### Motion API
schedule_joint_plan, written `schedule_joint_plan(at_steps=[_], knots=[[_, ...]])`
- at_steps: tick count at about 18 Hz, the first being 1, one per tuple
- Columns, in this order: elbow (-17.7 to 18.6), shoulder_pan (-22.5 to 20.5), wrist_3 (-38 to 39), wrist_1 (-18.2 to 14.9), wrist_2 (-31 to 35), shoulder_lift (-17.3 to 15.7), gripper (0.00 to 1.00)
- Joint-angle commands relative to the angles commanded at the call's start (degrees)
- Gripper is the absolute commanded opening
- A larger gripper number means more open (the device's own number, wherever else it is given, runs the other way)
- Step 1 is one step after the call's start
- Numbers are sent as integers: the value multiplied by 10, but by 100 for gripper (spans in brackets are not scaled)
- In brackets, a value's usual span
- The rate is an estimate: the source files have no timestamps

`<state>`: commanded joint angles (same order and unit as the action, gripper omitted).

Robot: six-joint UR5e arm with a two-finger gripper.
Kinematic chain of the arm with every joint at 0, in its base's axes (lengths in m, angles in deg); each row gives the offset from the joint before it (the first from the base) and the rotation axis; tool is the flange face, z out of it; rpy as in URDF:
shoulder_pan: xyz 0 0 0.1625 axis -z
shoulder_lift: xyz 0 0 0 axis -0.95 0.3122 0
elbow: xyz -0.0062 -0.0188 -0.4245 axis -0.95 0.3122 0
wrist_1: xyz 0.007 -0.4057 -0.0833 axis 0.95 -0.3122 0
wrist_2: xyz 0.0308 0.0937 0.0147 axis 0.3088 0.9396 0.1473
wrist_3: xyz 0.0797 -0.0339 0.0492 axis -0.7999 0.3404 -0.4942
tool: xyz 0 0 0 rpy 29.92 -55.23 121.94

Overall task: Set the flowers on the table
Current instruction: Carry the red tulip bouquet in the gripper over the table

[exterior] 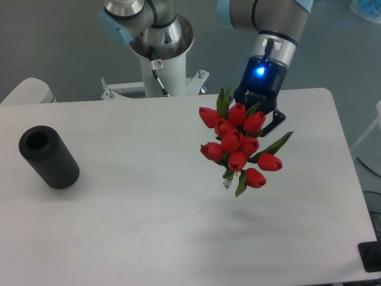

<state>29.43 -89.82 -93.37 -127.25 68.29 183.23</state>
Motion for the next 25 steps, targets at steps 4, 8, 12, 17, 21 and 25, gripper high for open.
schedule_joint_plan(at_steps=[4, 8, 12, 17, 21, 25], knots=[[0, 0, -7, -1, 19, -3, 31], [2, -1, -7, -2, 64, -22, 30], [0, 0, -7, -27, 159, -68, 28], [1, 15, -11, -50, 291, -95, 28], [11, 89, -34, -52, 468, -80, 28], [9, 165, -37, -49, 616, 1, 28]])
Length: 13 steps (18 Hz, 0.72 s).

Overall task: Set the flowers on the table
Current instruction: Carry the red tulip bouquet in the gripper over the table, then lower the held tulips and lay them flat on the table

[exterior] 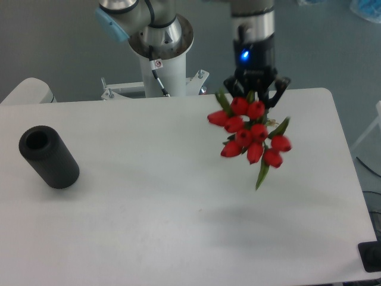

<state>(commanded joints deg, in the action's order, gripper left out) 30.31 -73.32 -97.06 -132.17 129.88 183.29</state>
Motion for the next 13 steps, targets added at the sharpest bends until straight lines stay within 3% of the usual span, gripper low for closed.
schedule_joint_plan(at_steps=[4, 8, 13], knots=[[-30, 60, 1, 1, 101, 101, 28], [-83, 100, 14, 4, 170, 203, 28], [-96, 105, 17, 4, 161, 233, 28]])
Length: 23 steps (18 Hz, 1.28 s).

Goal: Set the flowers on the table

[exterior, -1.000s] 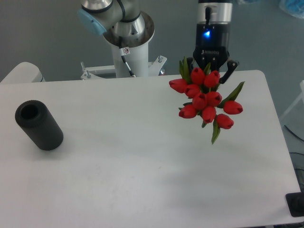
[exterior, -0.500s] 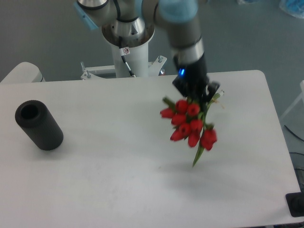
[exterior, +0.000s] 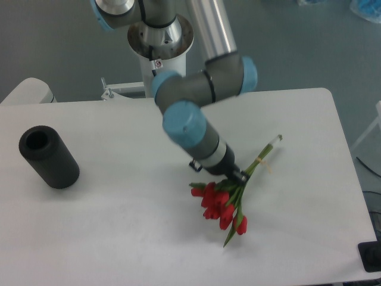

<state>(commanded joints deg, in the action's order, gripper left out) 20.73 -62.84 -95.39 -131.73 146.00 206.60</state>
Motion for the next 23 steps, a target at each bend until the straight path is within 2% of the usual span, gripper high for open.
schedule_joint_plan(at_steps=[2, 5, 7, 8, 12, 15, 17, 19, 21, 23], knots=[[-8, -1, -1, -1, -4, 0, 30], [-16, -4, -2, -1, -5, -5, 60], [-18, -8, -7, 0, -5, -8, 94], [-25, -9, -7, 0, -5, -10, 100], [-64, -38, -7, -1, -47, -25, 100], [-105, -85, -8, -10, -85, -32, 100], [-126, -135, -20, -19, -170, -41, 100], [-154, -187, -75, -49, -242, -47, 100], [-177, -236, -142, -94, -284, -50, 100], [-188, -285, -231, -122, -323, -50, 100]])
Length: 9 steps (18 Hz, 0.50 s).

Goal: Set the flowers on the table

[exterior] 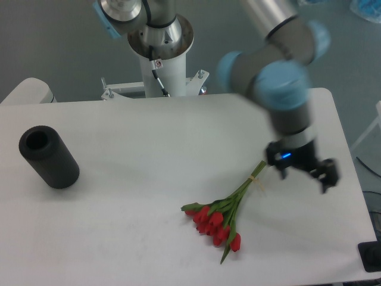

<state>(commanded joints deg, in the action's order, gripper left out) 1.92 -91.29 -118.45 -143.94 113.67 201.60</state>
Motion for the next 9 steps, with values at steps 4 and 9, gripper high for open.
schedule_joint_plan(at_steps=[4, 9], knots=[[-4, -76, -131, -35, -16, -4, 100], [6, -129, -282, -40, -17, -11, 100]])
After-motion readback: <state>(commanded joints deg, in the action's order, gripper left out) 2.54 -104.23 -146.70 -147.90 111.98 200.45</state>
